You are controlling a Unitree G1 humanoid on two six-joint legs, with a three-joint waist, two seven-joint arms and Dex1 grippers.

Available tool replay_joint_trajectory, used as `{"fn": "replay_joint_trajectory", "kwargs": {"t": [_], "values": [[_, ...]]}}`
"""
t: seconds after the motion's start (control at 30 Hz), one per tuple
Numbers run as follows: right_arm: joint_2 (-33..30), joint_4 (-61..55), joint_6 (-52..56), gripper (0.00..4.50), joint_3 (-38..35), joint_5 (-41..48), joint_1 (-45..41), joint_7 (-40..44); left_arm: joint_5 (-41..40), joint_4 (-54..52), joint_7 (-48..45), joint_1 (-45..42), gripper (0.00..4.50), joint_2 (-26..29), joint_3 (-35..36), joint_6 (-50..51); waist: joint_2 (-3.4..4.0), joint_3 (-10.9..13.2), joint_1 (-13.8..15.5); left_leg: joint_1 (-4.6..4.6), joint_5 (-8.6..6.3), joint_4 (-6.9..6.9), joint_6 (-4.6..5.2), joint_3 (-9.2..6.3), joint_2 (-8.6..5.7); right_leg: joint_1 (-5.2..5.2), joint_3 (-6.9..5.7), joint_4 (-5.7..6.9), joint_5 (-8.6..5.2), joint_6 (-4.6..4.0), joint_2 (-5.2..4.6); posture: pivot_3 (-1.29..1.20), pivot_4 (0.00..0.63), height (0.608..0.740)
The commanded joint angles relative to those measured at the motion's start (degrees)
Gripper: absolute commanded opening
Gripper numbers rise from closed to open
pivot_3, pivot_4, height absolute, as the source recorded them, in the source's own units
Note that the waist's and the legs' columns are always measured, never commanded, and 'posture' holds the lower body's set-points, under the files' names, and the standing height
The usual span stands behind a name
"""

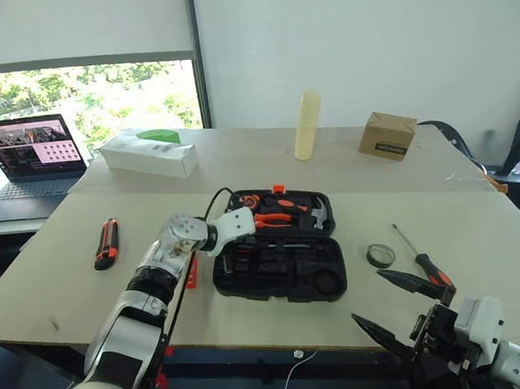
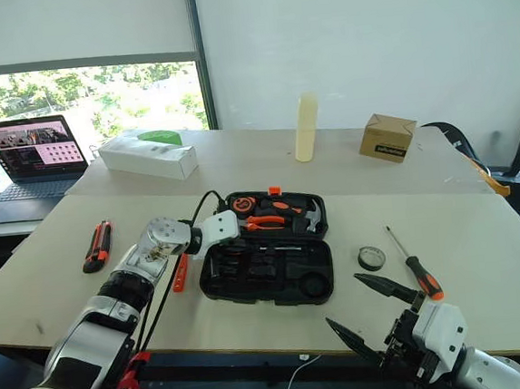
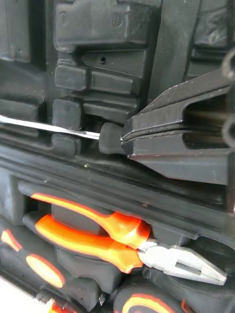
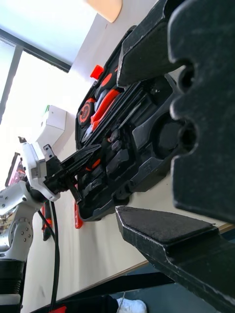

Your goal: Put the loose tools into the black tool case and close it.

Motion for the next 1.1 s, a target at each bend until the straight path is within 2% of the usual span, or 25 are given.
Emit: {"fn": "replay_joint_trajectory", "kwargs": {"t": [0.03,0.17,0.27,0.33,0.37,0.47,0.5,0.57,0.67,0.7,0.8,0.97,1.1], "values": [[0.0,-1.5,0.1,4.5,-0.3,0.2,-0.8,-0.7,3.4,1.7,0.9,1.6,0.07,-0.6,-2.9,4.4,0.08,-0.1,0.0,0.02,0.0,0.0,0.0,0.01,0.0,0.02,0.02,0.01,0.0,0.0,0.0,0.0,0.15,0.74],[0.5,-1.7,1.0,4.5,-1.9,0.7,0.2,-2.5,2.8,2.6,3.0,2.0,0.07,-2.5,-2.4,6.2,0.4,-0.6,0.2,0.14,-0.01,0.0,0.02,0.01,-0.05,0.16,0.09,-0.02,-0.02,0.03,-0.01,0.0,0.15,0.74],[1.0,-3.2,3.7,4.5,-7.4,5.1,5.5,-4.4,-4.7,-0.8,1.3,3.3,0.07,-2.5,4.1,2.1,0.61,-0.8,0.5,0.14,-0.01,0.0,0.03,0.0,-0.11,0.14,0.29,0.0,-0.04,0.07,-0.01,0.0,0.15,0.74],[1.9,-3.1,3.6,4.5,-11.5,6.5,10.2,-4.6,-10.8,-4.0,-3.8,5.0,0.58,-0.7,8.4,0.0,0.6,-0.8,0.3,0.07,-0.04,-0.02,0.07,0.0,-0.1,0.02,0.39,0.03,-0.04,0.07,0.01,0.0,0.15,0.74],[3.2,-1.8,2.3,4.5,-14.4,6.5,13.8,-4.3,-15.5,-5.8,-10.4,6.3,0.77,2.4,11.5,-3.3,0.6,-0.7,0.2,-0.01,-0.05,-0.04,0.09,0.0,-0.09,-0.06,0.4,0.01,-0.05,0.07,0.02,0.0,0.15,0.74],[6.9,2.4,-1.2,4.5,-20.5,6.1,20.7,-3.8,-25.2,-6.4,-23.4,8.5,1.86,9.4,18.6,-5.8,0.54,-0.7,-0.6,-0.15,-0.06,-0.1,0.1,0.03,0.05,-0.31,0.43,0.05,-0.13,-0.04,0.17,0.0,0.15,0.74],[7.7,3.4,-1.7,4.5,-21.4,6.0,21.8,-3.6,-25.6,-5.7,-25.1,9.2,2.38,10.9,19.0,-7.4,0.56,-0.6,-0.9,-0.14,-0.07,-0.15,0.1,0.03,0.1,-0.31,0.42,0.03,-0.16,-0.08,0.22,0.0,0.15,0.74],[9.1,6.3,-3.4,4.5,-23.0,4.9,23.9,-2.9,-25.5,-4.6,-28.8,11.7,2.94,14.7,19.3,-9.6,0.64,-0.6,-1.0,-0.04,-0.08,-0.2,0.09,0.05,0.13,-0.26,0.42,0.0,-0.18,-0.1,0.23,0.0,0.15,0.74],[9.8,7.7,-1.9,4.5,-24.7,3.2,24.7,-5.5,-28.0,-6.9,-30.0,17.7,4.17,19.6,20.2,-6.9,1.03,-0.8,-1.2,0.28,-0.21,-0.23,0.19,0.12,0.12,0.01,0.54,-0.04,-0.29,0.02,0.01,0.0,0.15,0.74],[9.0,6.6,0.7,4.5,-24.9,3.4,24.1,-7.2,-28.6,-7.8,-30.0,19.6,4.43,20.9,20.4,-6.5,1.08,-0.7,-1.2,0.29,-0.22,-0.22,0.19,0.17,0.11,0.01,0.62,-0.03,-0.4,-0.04,-0.05,0.0,0.15,0.74],[3.9,2.6,10.9,4.5,-25.5,6.4,19.5,-12.3,-30.8,-11.9,-30.0,24.0,4.43,22.5,21.8,-4.2,0.84,-0.6,-1.2,0.2,-0.21,-0.1,0.19,0.19,0.13,-0.08,0.66,0.06,-0.6,0.11,-0.07,0.0,0.15,0.74],[-15.4,3.0,38.6,4.5,-21.0,12.0,1.3,-18.6,-35.2,-23.0,-28.0,32.2,4.43,22.0,24.1,3.1,0.84,-0.6,-1.6,0.18,-0.16,0.06,0.27,0.38,0.1,-0.13,0.85,0.03,-0.09,-0.16,-0.19,0.0,0.15,0.74],[-22.9,12.0,56.3,4.5,-12.6,12.9,-16.2,-21.8,-36.1,-29.0,-25.4,35.3,4.43,20.6,24.0,5.4,0.81,-0.6,-0.8,0.17,-0.16,-0.15,0.26,0.24,0.13,-0.14,0.65,0.0,-0.13,-0.11,0.08,0.0,0.15,0.74]]}}
